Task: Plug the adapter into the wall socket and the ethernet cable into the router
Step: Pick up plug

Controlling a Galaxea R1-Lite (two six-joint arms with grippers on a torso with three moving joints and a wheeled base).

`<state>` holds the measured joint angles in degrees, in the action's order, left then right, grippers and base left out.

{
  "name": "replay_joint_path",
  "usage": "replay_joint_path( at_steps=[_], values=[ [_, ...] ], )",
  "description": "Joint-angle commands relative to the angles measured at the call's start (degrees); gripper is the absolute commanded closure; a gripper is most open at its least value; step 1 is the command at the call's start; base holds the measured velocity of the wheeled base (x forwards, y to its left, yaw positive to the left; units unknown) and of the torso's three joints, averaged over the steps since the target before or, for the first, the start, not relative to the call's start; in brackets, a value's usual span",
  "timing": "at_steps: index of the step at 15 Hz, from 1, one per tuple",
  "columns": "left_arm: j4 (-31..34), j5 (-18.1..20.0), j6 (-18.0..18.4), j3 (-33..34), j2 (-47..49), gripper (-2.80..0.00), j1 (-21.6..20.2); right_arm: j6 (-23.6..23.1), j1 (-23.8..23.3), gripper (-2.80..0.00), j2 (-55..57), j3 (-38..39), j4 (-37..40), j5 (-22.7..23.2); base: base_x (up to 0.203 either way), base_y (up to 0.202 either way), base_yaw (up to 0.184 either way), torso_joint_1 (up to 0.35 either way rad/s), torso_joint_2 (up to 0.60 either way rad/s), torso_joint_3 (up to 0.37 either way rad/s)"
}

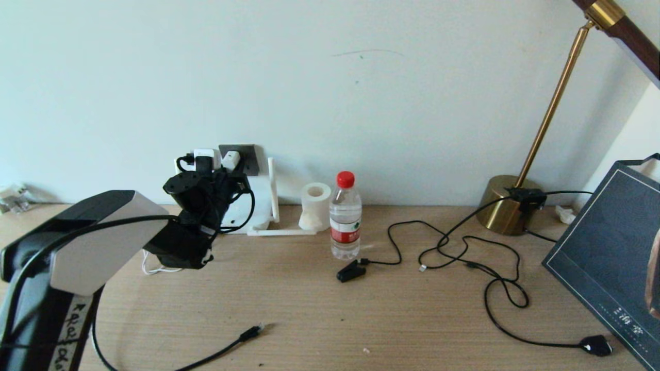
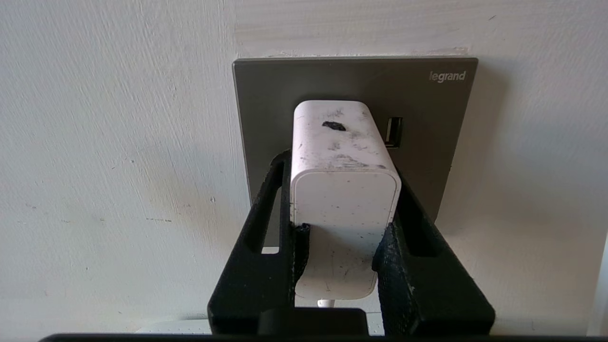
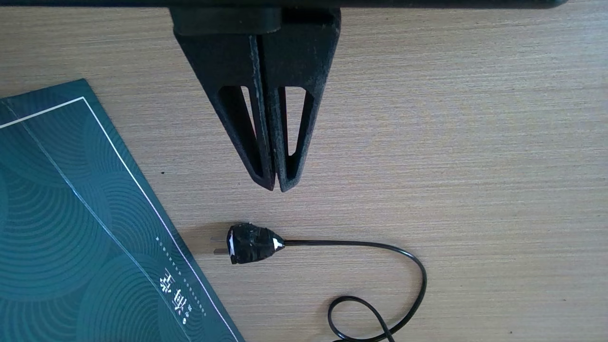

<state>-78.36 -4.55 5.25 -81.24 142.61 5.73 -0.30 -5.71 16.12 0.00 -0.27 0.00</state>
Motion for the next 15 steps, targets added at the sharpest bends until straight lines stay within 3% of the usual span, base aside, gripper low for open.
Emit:
replay_joint_path(
  at_steps=[1, 15],
  values=[
    [-0.21, -0.09, 0.02, -0.32, 0.55, 0.00, -0.02, -0.05, -0.01, 0.00, 0.06, 0.00, 0.00, 0.00, 0.000, 0.000, 0.000, 0.000, 0.00, 0.000],
    [1.28, 0.23, -0.06, -3.51, 2.78, 0.00, -0.19, -0.05, -0.01, 0.00, 0.06, 0.00, 0.00, 0.00, 0.000, 0.000, 0.000, 0.000, 0.00, 0.000]
  ],
)
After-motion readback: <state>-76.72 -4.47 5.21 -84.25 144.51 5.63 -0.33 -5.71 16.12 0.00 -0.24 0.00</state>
